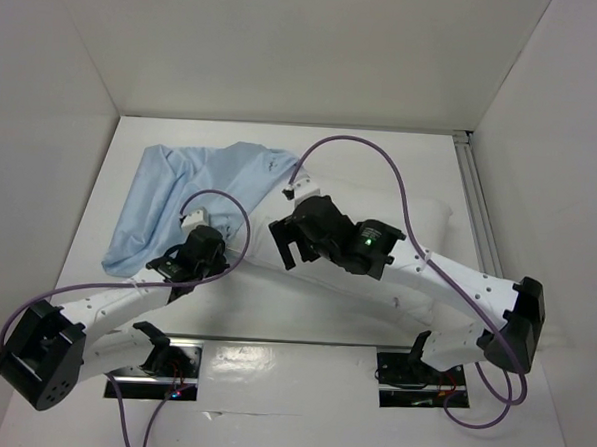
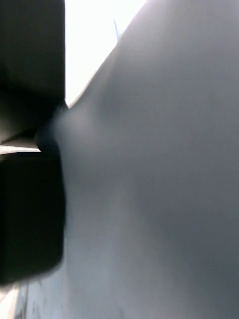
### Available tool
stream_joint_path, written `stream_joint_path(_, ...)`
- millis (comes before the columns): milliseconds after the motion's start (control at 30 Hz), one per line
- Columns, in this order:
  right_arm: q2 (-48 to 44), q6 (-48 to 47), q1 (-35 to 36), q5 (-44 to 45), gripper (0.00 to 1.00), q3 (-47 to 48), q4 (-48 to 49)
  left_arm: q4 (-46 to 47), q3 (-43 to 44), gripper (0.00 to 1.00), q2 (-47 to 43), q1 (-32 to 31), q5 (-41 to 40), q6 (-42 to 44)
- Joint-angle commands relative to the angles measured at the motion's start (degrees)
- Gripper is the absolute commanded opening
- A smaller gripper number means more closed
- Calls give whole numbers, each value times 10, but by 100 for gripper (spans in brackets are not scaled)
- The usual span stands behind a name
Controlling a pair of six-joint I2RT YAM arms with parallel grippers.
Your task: Put the pillow into the pillowcase
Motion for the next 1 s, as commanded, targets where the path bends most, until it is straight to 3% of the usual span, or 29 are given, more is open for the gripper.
stream_joint_path(0, -35, -24, -7, 26, 99, 21, -78, 8, 14, 7, -5, 0, -46, 0)
stream_joint_path(67, -40, -24, -15, 32, 99, 35, -97, -4, 23, 0, 1, 0, -52, 0)
stream_joint_path(167, -63, -24, -31, 15, 99, 43, -129, -21, 38, 0, 7, 0, -57, 0)
stream_joint_path(367, -63, -19, -36, 15, 99, 27, -171, -45, 48, 0, -70, -12, -28, 23)
stream_joint_path(533, -55, -25, -36, 9, 99, -32, -66, -74, 67, 0, -96, -18, 6, 42)
stream_joint_path(667, 14, -32, -43, 11, 99, -61, 45, -80, 92, 0, -83, -18, 31, 54)
stream_joint_path(700, 50, -39, -68, 11, 91, -61, 84, -80, 105, 0, -83, -18, 37, 62)
stream_joint_path(733, 66, -44, -88, -3, 73, -52, 102, -80, 116, 0, -71, -18, 44, 67)
stream_joint_path(767, 82, -44, -108, -10, 50, -42, 115, -75, 129, 0, -51, -18, 51, 74)
stream_joint_path(800, 110, -50, -153, -4, 0, -25, 120, -75, 165, 0, -37, -18, 64, 90)
stream_joint_path(900, 138, -89, -208, 24, 0, 63, 137, -75, 251, 0, 43, -10, 106, 135)
stream_joint_path(967, 156, -134, -251, 42, 0, 162, 144, -88, 374, 0, 96, 12, 178, 163)
